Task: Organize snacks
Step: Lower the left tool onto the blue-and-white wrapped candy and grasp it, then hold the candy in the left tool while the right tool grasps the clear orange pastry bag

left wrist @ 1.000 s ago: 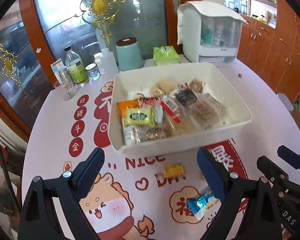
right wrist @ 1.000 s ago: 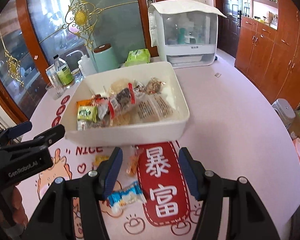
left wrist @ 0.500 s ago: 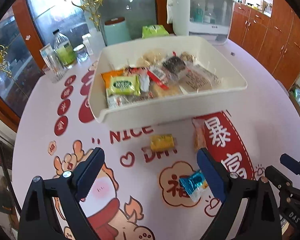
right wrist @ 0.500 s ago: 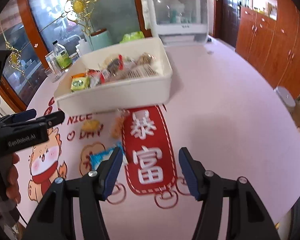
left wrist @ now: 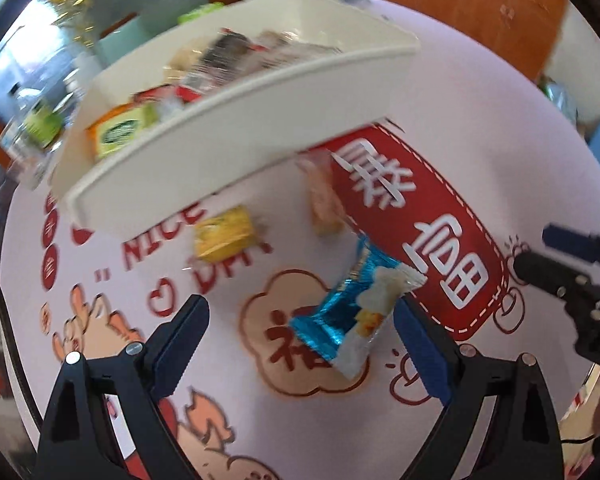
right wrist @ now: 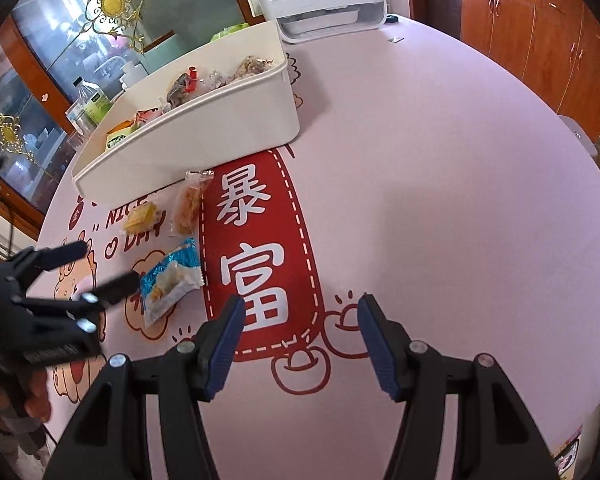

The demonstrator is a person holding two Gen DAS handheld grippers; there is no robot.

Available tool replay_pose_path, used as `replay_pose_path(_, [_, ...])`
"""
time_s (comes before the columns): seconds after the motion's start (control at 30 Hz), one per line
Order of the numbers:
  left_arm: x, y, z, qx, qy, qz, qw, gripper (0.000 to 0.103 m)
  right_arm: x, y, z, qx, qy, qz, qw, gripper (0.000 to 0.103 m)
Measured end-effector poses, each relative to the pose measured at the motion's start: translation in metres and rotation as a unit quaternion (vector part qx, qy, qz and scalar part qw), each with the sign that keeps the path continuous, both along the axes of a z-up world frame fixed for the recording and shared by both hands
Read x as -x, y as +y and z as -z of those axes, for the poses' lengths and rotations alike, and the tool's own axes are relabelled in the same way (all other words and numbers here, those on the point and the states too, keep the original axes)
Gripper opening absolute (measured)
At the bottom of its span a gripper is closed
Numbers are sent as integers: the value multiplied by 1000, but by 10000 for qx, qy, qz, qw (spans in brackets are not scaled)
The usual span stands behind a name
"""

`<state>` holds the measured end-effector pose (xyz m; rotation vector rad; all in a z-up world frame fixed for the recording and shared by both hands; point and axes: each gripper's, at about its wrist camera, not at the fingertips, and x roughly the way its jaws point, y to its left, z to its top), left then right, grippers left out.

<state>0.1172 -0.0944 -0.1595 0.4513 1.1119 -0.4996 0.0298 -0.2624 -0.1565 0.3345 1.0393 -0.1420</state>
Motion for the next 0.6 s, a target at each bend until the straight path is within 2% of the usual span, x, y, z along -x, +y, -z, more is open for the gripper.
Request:
replay_pose_path(0.1, [-1, -12, 15, -90, 49, 127, 9999, 93, -5, -1, 0, 8, 5, -38, 10000, 59])
replay_pose_path(0.17, [-3, -17, 21, -53, 112, 140, 9998, 88, -9, -1, 0, 16, -4, -53, 10000, 59])
replay_pose_path(0.23, [-5, -19, 26, 0, 210, 134, 9997, 75, -12, -1, 0, 30, -7, -57, 10000, 59])
replay_pose_path(0.27, [-6, -19, 28, 57, 304, 111, 9995, 72, -14, -1, 1, 31, -3, -60, 10000, 59])
replay_pose_path(0.37, [-9, -18, 27, 302, 431, 47, 9986, 48, -17, -1, 2, 7, 8, -74, 10000, 59])
replay_pose_path(0.4, [-9, -19, 27, 323, 416, 50, 9986, 33, -18, -1, 2, 9, 2, -82, 10000, 59])
replay_pose_path(0.43, [-10, -18, 26, 320, 406, 38, 9987, 30, -19, -1, 3, 9, 5, -90, 10000, 59])
replay_pose_path(0.6, [-10, -5, 26, 417, 425, -244, 9979, 29, -29, 6, 3, -46, -4, -189, 9998, 59])
